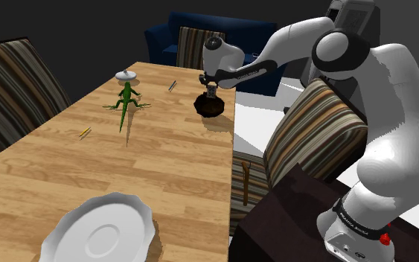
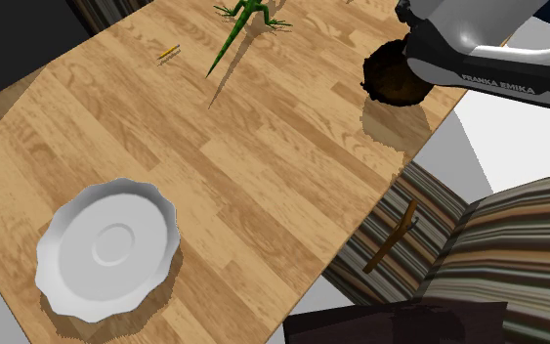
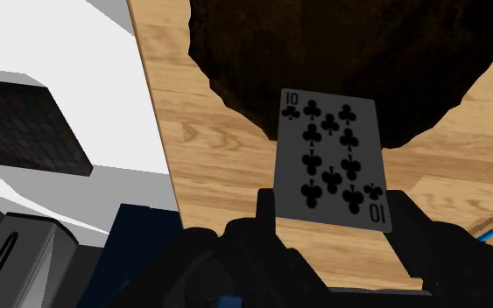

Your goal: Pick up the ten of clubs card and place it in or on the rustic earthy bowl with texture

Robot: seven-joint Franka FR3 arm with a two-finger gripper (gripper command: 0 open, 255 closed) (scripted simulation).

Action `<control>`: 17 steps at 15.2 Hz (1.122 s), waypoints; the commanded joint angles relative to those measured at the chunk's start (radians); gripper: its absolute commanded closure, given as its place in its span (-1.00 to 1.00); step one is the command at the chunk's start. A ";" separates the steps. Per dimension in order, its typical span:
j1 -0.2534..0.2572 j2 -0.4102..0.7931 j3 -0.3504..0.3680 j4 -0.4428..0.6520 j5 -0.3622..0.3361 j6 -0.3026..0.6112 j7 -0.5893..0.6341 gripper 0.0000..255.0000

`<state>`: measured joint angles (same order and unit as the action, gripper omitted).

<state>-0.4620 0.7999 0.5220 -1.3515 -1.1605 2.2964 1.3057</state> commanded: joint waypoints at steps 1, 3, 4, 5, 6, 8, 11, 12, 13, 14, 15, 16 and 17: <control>0.000 0.001 -0.001 -0.001 -0.001 0.002 0.002 1.00; 0.000 0.001 -0.001 -0.001 -0.001 0.002 0.002 1.00; 0.000 0.001 -0.001 -0.001 -0.001 0.002 0.002 1.00; 0.000 0.001 -0.001 -0.001 -0.001 0.002 0.002 1.00; 0.000 0.001 -0.001 -0.001 -0.001 0.002 0.002 -1.00; 0.000 0.001 -0.001 -0.001 -0.001 0.002 0.002 -1.00; 0.000 0.001 -0.001 -0.001 -0.001 0.002 0.002 -1.00; -0.005 -0.032 0.009 -0.031 0.007 -0.006 0.006 -1.00; -0.010 -0.063 0.019 -0.059 0.017 -0.015 0.010 -1.00; -0.015 -0.094 0.029 -0.084 0.028 -0.023 0.012 -1.00; -0.019 -0.118 0.038 -0.103 0.037 -0.030 0.013 -1.00; -0.019 -0.118 0.038 -0.103 0.037 -0.030 0.013 -1.00; -0.019 -0.118 0.038 -0.104 0.037 -0.030 0.013 -1.00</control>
<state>-0.4808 0.6854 0.5585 -1.4527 -1.1259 2.2687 1.3187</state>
